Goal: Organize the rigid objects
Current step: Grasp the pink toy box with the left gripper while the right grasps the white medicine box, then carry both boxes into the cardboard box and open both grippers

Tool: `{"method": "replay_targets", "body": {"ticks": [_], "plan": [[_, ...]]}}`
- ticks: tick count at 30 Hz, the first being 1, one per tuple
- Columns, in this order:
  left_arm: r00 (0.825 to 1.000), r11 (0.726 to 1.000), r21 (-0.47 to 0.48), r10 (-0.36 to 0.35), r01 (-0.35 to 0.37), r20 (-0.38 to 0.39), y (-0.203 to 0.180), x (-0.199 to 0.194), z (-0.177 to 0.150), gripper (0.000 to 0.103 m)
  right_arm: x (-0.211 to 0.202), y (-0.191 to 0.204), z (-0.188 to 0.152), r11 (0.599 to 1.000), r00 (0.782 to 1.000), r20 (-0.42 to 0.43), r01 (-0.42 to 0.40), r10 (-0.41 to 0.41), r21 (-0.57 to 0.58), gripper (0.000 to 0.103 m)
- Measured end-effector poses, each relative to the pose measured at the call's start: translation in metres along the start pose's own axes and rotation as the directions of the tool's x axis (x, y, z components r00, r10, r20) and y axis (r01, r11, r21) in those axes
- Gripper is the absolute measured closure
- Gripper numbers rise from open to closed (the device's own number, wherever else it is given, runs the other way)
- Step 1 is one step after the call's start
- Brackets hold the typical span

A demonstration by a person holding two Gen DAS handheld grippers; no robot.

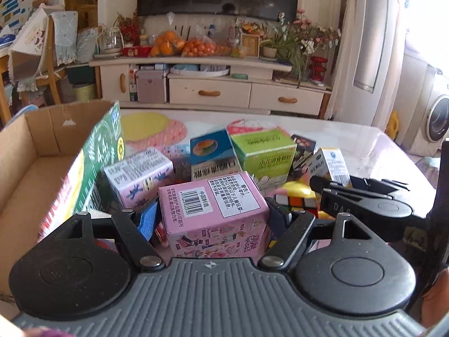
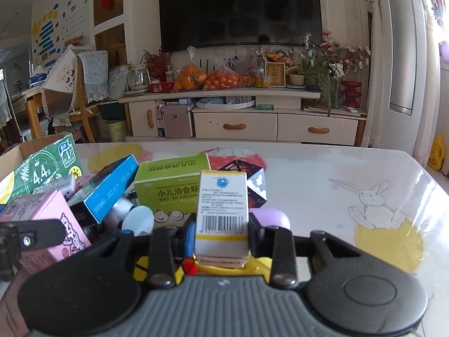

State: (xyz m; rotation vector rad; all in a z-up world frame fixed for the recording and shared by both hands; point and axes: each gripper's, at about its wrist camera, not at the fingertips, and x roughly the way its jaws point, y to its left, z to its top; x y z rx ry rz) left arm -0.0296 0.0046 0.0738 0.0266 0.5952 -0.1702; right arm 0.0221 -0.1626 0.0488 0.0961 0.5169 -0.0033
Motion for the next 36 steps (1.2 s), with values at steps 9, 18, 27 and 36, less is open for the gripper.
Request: {"method": "replay_targets", "body": {"ticks": [9, 18, 27, 36], "plan": [[0.995, 0.998, -0.028, -0.049, 0.052, 0.091, 0.024, -0.034, 0.021, 0.007, -0.034, 0.029, 0.017, 0.999, 0.998, 0.056, -0.031, 0.032, -0.019, 0.07], [0.98, 0.99, -0.133, 0.072, -0.047, 0.186, 0.084, -0.055, 0.035, 0.007, -0.062, 0.101, 0.034, 0.979, 0.976, 0.105, -0.182, 0.191, -0.092, 0.07], [0.965, 0.93, -0.299, 0.248, -0.212, 0.088, 0.157, -0.037, 0.036, 0.007, -0.066, 0.195, 0.032, 0.915, 0.928, 0.07, -0.347, 0.367, -0.205, 0.07], [0.947, 0.879, -0.362, 0.318, -0.311, -0.04, 0.192, -0.031, 0.035, 0.006, -0.05, 0.245, 0.019, 0.886, 0.917, 0.017, -0.38, 0.399, -0.264, 0.069]]}}
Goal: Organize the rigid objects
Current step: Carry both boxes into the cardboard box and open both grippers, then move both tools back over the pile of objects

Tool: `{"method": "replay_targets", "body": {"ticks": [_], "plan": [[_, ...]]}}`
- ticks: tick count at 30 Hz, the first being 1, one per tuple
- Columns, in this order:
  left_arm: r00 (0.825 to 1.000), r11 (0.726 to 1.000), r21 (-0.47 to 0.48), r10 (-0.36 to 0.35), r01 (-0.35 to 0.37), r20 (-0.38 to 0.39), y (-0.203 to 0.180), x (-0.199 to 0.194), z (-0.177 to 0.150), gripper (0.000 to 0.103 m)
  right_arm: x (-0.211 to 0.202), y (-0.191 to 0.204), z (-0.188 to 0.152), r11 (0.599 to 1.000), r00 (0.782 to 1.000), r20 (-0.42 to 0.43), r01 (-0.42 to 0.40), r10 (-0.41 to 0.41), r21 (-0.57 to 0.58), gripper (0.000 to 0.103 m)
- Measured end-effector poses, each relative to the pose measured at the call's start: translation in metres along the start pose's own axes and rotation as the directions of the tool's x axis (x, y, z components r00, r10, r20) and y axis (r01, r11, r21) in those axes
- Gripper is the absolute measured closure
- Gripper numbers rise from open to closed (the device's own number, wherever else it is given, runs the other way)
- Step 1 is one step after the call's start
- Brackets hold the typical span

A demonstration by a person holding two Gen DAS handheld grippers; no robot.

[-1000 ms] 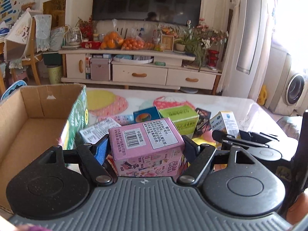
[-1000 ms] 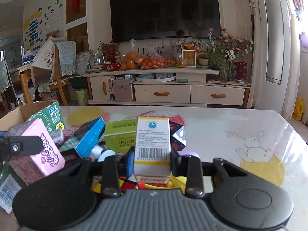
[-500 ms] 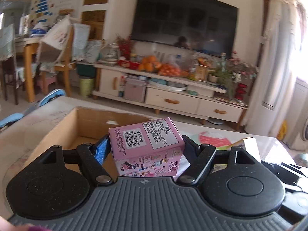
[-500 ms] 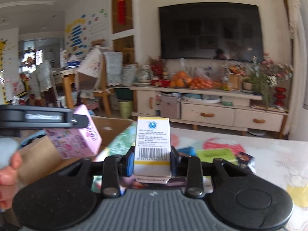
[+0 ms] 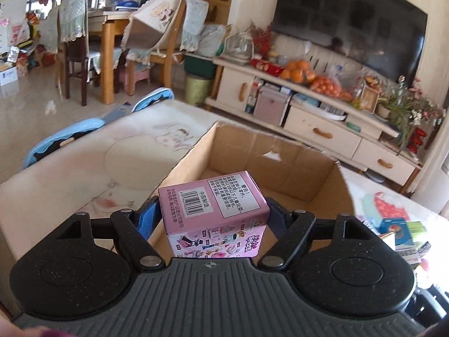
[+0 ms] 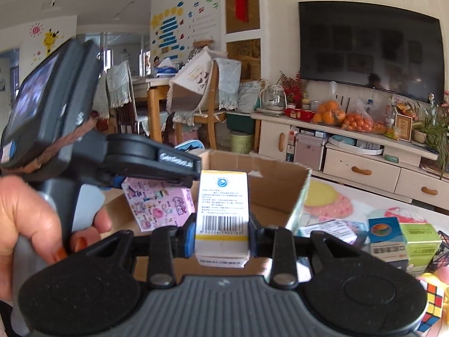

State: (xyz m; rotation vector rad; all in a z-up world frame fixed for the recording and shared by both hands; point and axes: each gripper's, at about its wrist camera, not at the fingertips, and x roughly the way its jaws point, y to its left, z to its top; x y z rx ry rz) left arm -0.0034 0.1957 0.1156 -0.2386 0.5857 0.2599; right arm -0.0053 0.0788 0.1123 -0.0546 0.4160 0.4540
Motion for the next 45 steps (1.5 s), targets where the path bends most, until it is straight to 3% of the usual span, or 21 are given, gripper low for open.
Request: {"method": "replay_targets", "body": {"ticks": [3, 7, 16, 20, 22, 24, 26, 30, 35, 41, 45], "plan": [[1.0, 1.0, -0.016, 0.006, -0.006, -0.019, 0.004, -0.001, 0.0, 0.004, 0.004, 0.007, -0.005, 1.0, 1.0, -0.023, 0.008, -0.008, -0.02, 0.066], [1.0, 1.0, -0.011, 0.001, -0.001, 0.009, 0.001, -0.006, -0.002, 0.001, -0.007, 0.003, -0.004, 1.0, 1.0, -0.003, 0.012, -0.012, -0.001, 0.045], [0.987, 0.994, 0.077, -0.093, 0.083, 0.134, -0.021, -0.019, -0.022, 0.0, -0.049, -0.016, -0.013, 0.986, 0.982, 0.083, 0.169, -0.169, 0.0, 0.019], [0.979, 0.987, 0.135, -0.113, 0.09, 0.168, -0.033, -0.019, -0.032, 0.0, -0.059, -0.03, -0.024, 0.972, 0.969, 0.078, 0.232, -0.233, 0.017, 0.018], [0.979, 0.985, 0.158, -0.095, 0.066, 0.181, -0.036, -0.015, -0.036, 0.0, -0.064, -0.038, -0.032, 0.964, 0.961, 0.075, 0.264, -0.266, 0.032, 0.016], [0.975, 0.984, 0.178, -0.066, 0.028, 0.211, -0.039, -0.012, -0.039, 0.0, -0.067, -0.046, -0.037, 0.956, 0.953, 0.071, 0.291, -0.293, 0.043, 0.008], [0.97, 0.98, 0.198, -0.027, -0.022, 0.241, -0.041, -0.014, -0.041, 0.0, -0.069, -0.055, -0.041, 0.946, 0.945, 0.06, 0.32, -0.323, 0.055, 0.008], [0.97, 0.983, 0.176, 0.001, -0.045, 0.244, -0.034, -0.015, -0.037, 0.0, -0.073, -0.07, -0.056, 0.924, 0.924, 0.04, 0.377, -0.38, 0.07, 0.008], [0.961, 0.971, 0.203, 0.069, -0.126, 0.267, -0.036, -0.012, -0.035, 0.0, -0.078, -0.094, -0.07, 0.897, 0.9, 0.015, 0.432, -0.435, 0.094, 0.008], [0.963, 0.975, 0.182, 0.081, -0.131, 0.256, -0.039, -0.011, -0.031, 0.0, -0.085, -0.129, -0.085, 0.855, 0.862, -0.025, 0.504, -0.506, 0.124, 0.008], [0.962, 0.985, 0.159, 0.028, -0.074, 0.273, -0.047, -0.026, -0.031, 0.0, -0.088, -0.151, -0.094, 0.83, 0.84, -0.051, 0.541, -0.54, 0.137, 0.006]]}}
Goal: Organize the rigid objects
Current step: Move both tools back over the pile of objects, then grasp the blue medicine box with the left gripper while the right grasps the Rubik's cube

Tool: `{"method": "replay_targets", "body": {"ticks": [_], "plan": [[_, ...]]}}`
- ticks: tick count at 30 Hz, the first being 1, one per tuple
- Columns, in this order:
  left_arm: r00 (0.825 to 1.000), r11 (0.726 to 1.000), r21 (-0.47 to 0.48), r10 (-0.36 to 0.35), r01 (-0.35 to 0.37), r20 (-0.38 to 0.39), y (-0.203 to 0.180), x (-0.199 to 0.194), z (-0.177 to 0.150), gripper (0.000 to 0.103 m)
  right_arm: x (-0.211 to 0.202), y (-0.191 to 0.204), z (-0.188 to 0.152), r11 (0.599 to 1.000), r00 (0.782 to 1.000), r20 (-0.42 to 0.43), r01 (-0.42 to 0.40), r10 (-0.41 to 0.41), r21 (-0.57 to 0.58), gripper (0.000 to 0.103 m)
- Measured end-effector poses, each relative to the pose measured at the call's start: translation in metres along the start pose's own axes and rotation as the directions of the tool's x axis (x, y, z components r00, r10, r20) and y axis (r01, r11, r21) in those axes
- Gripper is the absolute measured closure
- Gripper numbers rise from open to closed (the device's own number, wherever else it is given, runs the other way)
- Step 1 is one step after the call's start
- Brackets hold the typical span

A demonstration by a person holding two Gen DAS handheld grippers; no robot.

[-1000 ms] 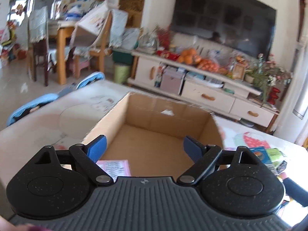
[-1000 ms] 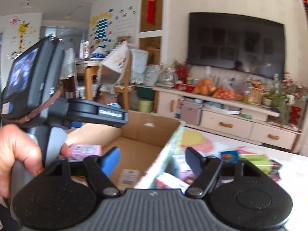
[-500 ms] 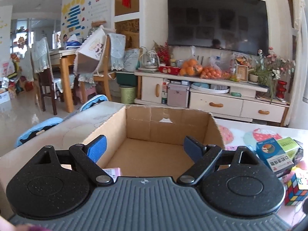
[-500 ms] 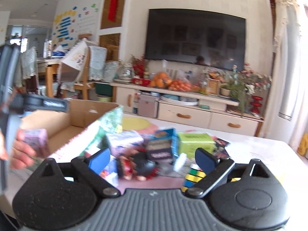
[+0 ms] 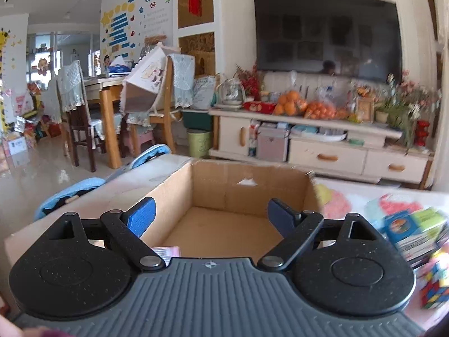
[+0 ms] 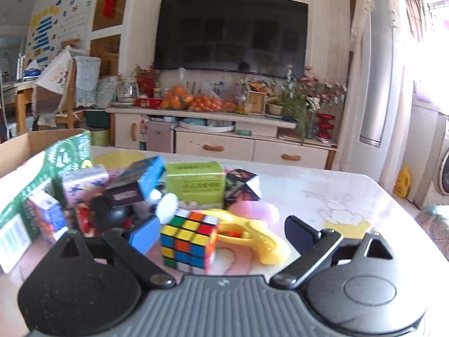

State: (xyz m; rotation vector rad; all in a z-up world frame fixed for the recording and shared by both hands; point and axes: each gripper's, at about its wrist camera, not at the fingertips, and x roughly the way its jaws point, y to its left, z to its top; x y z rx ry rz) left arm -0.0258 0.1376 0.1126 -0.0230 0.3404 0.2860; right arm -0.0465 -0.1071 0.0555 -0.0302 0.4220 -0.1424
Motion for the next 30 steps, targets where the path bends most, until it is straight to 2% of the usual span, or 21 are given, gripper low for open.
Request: {"method": "replay_targets", "body": {"ticks": [2, 5, 8, 10, 16, 19, 26, 30], "plan": [[0.999, 0.999, -0.006, -0.045, 0.045, 0.015, -0.007, -0.009, 0.002, 0.0, 0.004, -0.008, -0.002, 1.0, 1.0, -0.011, 0.018, -0.018, 0.002, 0.001], [0.994, 0.994, 0.025, -0.11, 0.109, 0.025, -0.023, -0.02, 0.002, 0.0, 0.009, -0.02, -0.005, 1.0, 0.999, -0.033, 0.016, -0.015, 0.025, 0.001], [0.982, 0.981, 0.056, -0.188, 0.188, 0.001, -0.038, -0.029, 0.001, 0.0, 0.014, -0.028, -0.007, 0.999, 0.998, -0.051, 0.035, -0.034, 0.015, 0.001], [0.972, 0.969, 0.071, -0.235, 0.236, -0.02, -0.05, -0.033, 0.0, 0.0, 0.015, -0.032, -0.009, 0.999, 0.998, -0.059, 0.02, -0.018, 0.03, 0.001], [0.919, 0.922, 0.073, -0.368, 0.381, -0.143, -0.086, -0.031, -0.007, 0.0, 0.018, -0.019, -0.011, 0.996, 0.994, -0.065, -0.09, 0.091, 0.018, 0.001], [0.883, 0.896, 0.06, -0.42, 0.44, -0.207, -0.103, -0.022, -0.01, 0.0, 0.026, -0.004, -0.012, 0.993, 0.991, -0.072, -0.115, 0.113, -0.025, 0.001], [0.839, 0.874, 0.052, -0.446, 0.484, -0.312, -0.147, 0.012, -0.015, 0.0, 0.047, 0.009, -0.013, 0.987, 0.982, -0.113, -0.157, 0.153, -0.033, 0.001], [0.831, 0.877, 0.05, -0.432, 0.477, -0.35, -0.16, 0.033, -0.019, 0.0, 0.055, 0.009, -0.014, 0.986, 0.979, -0.131, -0.165, 0.159, -0.04, 0.001]]}}
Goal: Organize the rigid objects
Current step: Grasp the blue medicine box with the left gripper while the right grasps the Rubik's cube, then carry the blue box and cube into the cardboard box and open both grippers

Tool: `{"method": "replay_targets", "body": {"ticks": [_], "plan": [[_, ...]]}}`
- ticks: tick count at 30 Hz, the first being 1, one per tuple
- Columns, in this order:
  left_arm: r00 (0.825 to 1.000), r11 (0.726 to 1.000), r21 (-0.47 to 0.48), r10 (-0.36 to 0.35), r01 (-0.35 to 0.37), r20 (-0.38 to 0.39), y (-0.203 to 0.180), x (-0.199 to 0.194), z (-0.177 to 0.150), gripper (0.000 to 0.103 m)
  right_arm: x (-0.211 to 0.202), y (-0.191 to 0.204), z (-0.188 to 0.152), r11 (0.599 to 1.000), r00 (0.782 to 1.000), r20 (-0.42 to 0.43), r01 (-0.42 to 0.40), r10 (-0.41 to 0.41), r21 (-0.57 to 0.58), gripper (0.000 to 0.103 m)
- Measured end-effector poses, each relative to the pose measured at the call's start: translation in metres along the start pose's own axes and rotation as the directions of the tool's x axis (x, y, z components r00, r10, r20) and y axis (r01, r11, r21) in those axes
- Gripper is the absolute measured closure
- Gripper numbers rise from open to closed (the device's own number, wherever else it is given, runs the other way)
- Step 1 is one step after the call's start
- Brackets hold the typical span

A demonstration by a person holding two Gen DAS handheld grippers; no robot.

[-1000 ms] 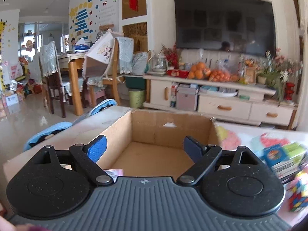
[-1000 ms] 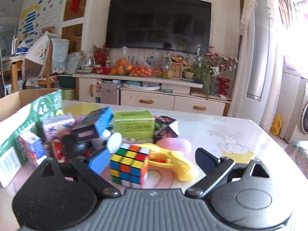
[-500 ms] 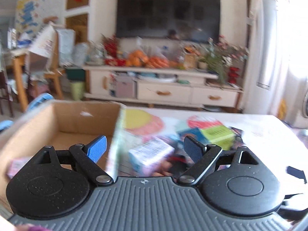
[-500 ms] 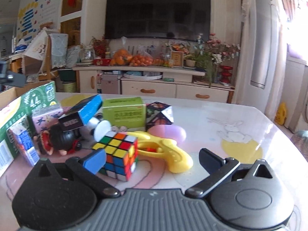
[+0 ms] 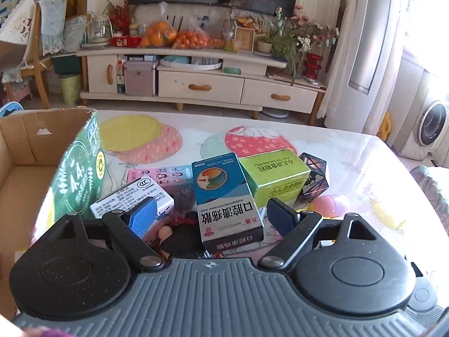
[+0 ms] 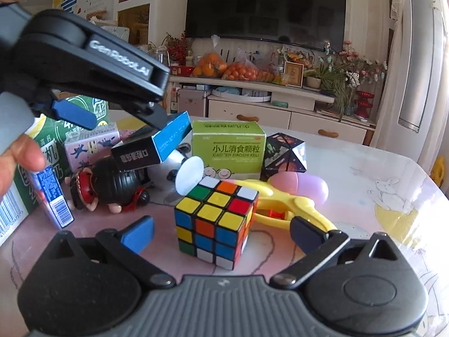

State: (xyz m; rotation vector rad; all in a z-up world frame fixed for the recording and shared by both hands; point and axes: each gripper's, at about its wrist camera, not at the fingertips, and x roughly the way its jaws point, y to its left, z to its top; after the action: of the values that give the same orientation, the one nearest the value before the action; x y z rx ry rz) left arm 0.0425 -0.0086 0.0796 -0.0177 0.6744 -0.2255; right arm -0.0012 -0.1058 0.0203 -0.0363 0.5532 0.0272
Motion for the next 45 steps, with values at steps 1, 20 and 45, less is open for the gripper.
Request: {"method": "replay_targets", "body": {"ticks": [1, 20, 45], "plan": [[1.0, 1.0, -0.008, -0.004, 0.004, -0.013, 0.0, 0.005, 0.002, 0.0, 0.002, -0.001, 0.0, 1.0, 1.0, -0.008, -0.005, 0.005, 0.004, 0.001], [0.995, 1.0, -0.019, -0.024, 0.022, -0.099, -0.011, 0.043, 0.008, 0.034, 0.021, -0.01, 0.009, 0.999, 0.998, -0.049, -0.038, 0.039, 0.034, 0.02], [0.999, 0.999, -0.013, -0.034, 0.034, -0.032, -0.007, -0.001, -0.012, 0.04, 0.012, -0.012, 0.002, 0.999, 0.999, -0.038, -0.027, 0.028, 0.024, 0.04]]}}
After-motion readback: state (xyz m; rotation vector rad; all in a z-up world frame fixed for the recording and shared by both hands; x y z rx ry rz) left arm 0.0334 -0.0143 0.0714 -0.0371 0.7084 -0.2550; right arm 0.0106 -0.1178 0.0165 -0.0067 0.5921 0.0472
